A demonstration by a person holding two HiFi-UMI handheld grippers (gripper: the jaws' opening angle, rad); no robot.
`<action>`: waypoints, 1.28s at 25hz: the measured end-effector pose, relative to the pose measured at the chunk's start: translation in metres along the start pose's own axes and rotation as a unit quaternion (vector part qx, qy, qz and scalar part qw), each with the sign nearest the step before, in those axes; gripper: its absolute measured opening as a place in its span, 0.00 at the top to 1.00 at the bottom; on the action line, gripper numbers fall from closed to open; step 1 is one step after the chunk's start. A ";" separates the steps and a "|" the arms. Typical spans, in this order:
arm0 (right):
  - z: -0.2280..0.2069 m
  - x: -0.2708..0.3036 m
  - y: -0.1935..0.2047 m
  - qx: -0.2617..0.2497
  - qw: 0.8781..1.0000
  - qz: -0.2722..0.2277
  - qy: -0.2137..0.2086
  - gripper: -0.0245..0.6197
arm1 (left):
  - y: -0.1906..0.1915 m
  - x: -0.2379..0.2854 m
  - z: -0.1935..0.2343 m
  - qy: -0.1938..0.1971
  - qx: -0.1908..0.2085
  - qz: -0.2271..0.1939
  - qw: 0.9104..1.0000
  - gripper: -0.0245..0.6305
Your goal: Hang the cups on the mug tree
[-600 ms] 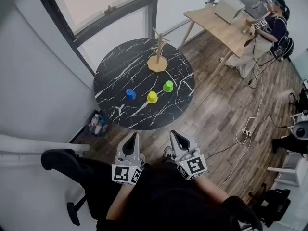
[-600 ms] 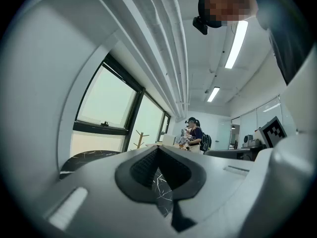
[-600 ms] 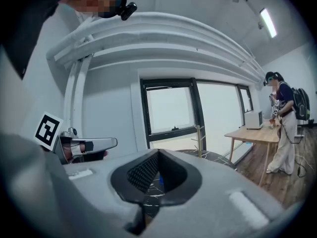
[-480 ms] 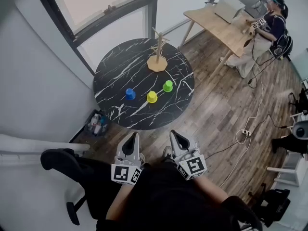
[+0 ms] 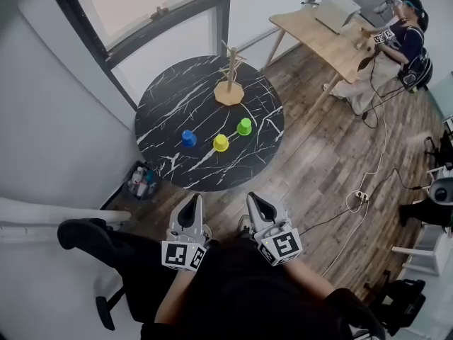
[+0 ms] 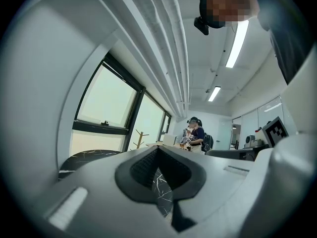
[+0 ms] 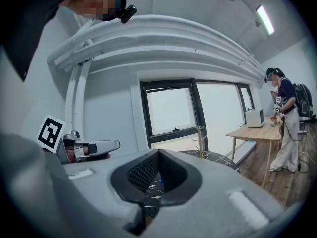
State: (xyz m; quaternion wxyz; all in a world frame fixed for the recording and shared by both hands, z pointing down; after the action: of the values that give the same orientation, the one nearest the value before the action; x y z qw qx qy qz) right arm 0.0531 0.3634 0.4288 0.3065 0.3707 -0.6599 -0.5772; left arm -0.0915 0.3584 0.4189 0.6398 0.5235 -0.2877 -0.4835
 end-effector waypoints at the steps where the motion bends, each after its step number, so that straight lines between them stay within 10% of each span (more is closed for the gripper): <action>1: -0.002 -0.001 0.000 0.000 1.000 0.001 -0.002 0.96 | 0.000 0.002 -0.002 -0.001 0.001 0.000 1.000 0.96; 21: -0.073 0.016 0.009 0.008 0.997 0.015 -0.074 0.96 | 0.022 0.056 -0.031 -0.065 0.028 0.002 0.997 0.96; 32: -0.090 0.088 0.030 -0.015 0.998 0.042 -0.044 0.96 | 0.045 0.108 0.025 -0.038 0.017 0.027 0.999 0.96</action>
State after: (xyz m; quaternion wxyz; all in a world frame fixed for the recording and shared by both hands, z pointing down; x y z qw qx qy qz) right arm 0.0763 0.2431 0.4693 0.3069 0.3123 -0.6790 -0.5892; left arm -0.0590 0.2483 0.4535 0.6324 0.5077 -0.3338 -0.4805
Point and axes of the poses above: the fingertips, and each gripper's own axes: x forward along the fingers, z to its left, y out of its underside, the point moved 1 cm from there along -x, backward along the fingers, and after that the axes turned 10 degrees about -z, right-handed, at the moved point
